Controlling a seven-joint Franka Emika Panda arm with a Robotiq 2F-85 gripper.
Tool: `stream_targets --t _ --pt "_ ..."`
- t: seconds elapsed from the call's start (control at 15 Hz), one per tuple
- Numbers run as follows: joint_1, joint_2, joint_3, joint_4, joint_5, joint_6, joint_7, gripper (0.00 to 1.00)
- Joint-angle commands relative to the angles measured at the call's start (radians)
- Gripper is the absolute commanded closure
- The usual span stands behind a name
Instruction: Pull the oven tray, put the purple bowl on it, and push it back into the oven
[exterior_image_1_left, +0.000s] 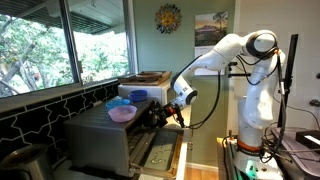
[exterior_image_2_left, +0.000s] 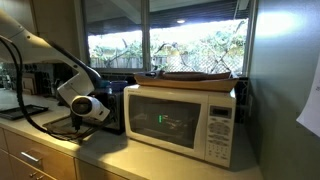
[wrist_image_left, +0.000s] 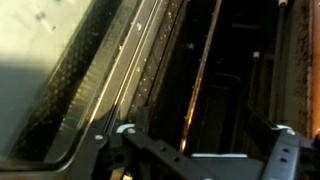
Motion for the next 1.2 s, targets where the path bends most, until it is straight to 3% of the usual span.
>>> stream_targets --t 0.0,0.47,0.87,1.0,1.13 --pt "-0.032 0.063 0.016 0.021 0.095 -0.044 -0.073 0.19" --pt "-0.04 0.114 0.011 0.033 0.164 -0.082 -0.126 0.77" --pt "-0.042 0.121 0.008 0.037 0.179 -0.1 -0.134 0.9" --pt "-0.043 0.115 0.007 0.034 0.17 -0.1 -0.126 0.99" --pt "-0.044 0.111 0.006 0.028 0.153 -0.097 -0.109 0.98"
